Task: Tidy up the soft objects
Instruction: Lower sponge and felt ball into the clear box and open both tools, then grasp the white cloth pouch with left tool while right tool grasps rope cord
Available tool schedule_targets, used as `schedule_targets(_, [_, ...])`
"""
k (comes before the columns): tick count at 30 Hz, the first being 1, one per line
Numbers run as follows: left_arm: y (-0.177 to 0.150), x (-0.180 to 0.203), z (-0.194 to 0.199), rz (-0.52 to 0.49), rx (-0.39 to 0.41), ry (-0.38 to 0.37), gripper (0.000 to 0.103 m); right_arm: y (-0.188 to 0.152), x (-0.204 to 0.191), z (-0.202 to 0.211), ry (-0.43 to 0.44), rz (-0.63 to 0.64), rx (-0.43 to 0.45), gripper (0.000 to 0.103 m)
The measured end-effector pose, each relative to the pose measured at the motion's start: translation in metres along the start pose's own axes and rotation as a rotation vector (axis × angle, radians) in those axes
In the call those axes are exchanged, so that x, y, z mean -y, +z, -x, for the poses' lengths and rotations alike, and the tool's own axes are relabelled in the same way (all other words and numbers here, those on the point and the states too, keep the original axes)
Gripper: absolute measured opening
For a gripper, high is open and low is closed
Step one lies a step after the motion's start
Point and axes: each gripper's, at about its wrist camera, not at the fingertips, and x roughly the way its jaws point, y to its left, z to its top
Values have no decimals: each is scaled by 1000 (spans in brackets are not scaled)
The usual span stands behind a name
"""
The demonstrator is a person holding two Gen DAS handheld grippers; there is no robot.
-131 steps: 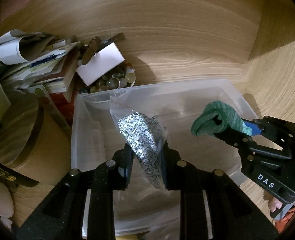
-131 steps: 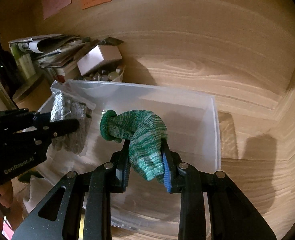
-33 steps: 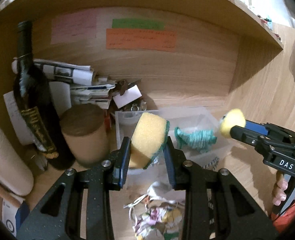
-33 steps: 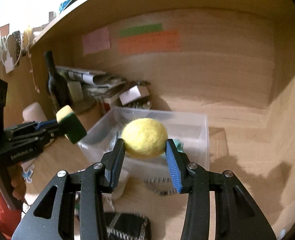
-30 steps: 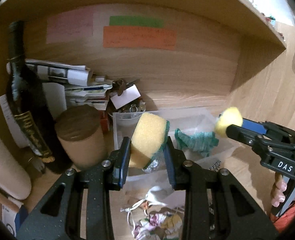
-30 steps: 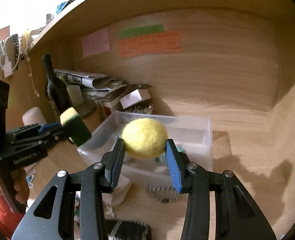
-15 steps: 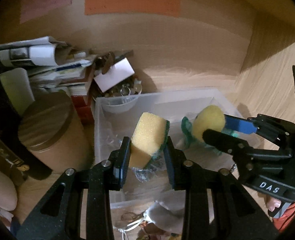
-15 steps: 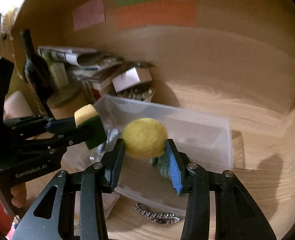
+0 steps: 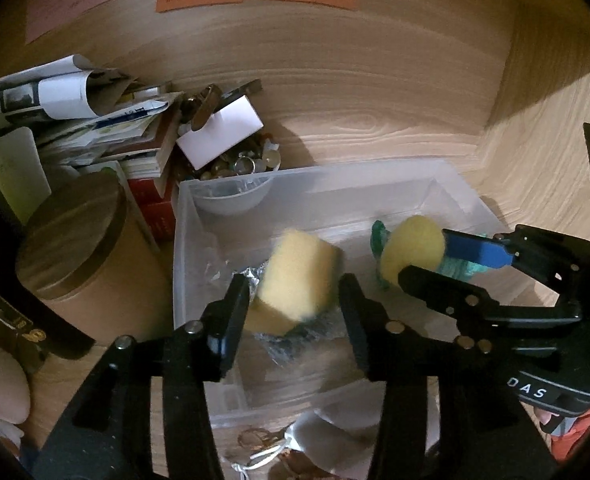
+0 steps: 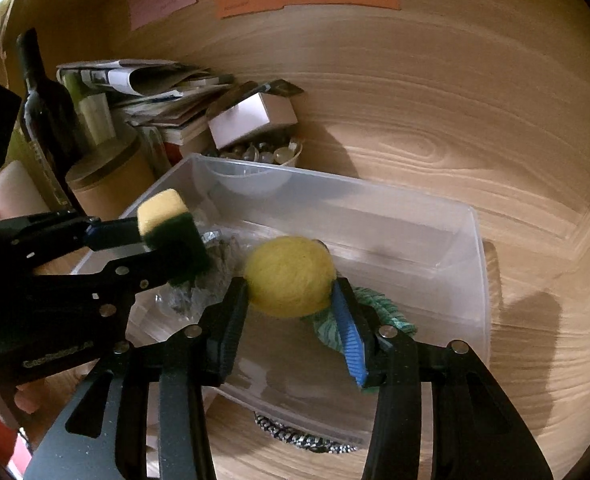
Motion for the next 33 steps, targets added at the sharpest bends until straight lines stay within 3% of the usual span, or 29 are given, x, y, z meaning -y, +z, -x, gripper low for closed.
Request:
schedule_targets(3, [0,0,6,1,20,1,58,0,-1,7,-12,11,20,43])
schedule_targets(7, [-1,0,23,6,58,0,63,2,-2,23,-23,19,63,53])
schedule_targets(13, [0,0,50,13,122,-4,72,4,3,49,-26,18,120,55])
schedule_targets(22, [-17,0,86,22,202,7,96,-10,7,91,-38,3,201,62])
schedule_targets(27, [-37,-1,80,30,149,10,98,-27,10,98,-58,-4,189,62])
schedule_targets(33, [-63,1,56,33,52,-10,98,-52,21,78,-56,-40,97,62])
